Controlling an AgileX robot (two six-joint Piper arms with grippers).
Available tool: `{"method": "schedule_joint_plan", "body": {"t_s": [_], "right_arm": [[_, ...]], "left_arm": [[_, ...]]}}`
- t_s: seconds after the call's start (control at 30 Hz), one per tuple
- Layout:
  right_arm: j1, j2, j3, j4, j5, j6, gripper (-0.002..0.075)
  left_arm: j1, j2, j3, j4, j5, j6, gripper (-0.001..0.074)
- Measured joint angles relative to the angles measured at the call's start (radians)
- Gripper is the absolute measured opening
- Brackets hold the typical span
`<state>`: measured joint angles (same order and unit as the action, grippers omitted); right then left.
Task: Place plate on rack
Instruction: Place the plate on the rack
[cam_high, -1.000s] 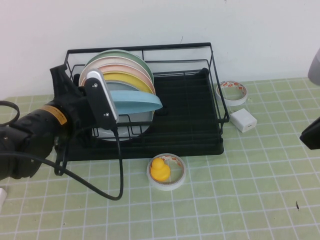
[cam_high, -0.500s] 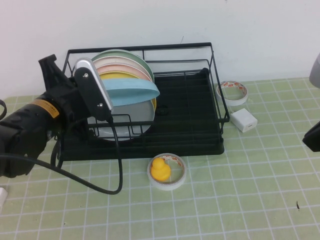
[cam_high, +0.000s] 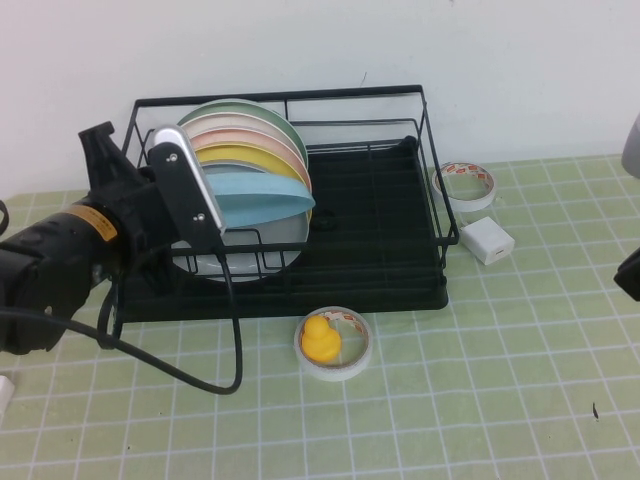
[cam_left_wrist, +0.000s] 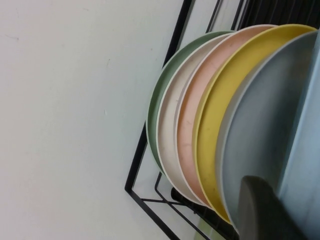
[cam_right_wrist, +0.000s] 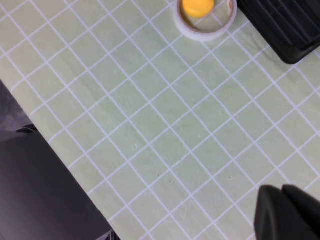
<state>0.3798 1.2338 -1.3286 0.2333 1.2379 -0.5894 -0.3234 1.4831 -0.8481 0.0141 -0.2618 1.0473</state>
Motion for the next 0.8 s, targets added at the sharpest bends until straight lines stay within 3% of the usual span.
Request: {"method": "schedule_joint_plan", "body": {"t_s": [0.33,0.6,0.8], "right_arm": [[0.000,0.000,0.000,-0.024,-0.004,0.000,0.0003],[0.000,0.000,0.000,-0.025,-0.042,0.002,0.0003],[0.000,0.000,0.016,-0.025,-0.052,0.002,0.0002]], "left_arm": [[0.000,-0.013,0.000,-0.002,-0.014,0.055,0.0082],[0.000,-0.039,0.000,-0.002,0.108,0.057,0.0082],[0.000,-0.043,0.000,-0.002,0.098,0.055,0.0082]]}}
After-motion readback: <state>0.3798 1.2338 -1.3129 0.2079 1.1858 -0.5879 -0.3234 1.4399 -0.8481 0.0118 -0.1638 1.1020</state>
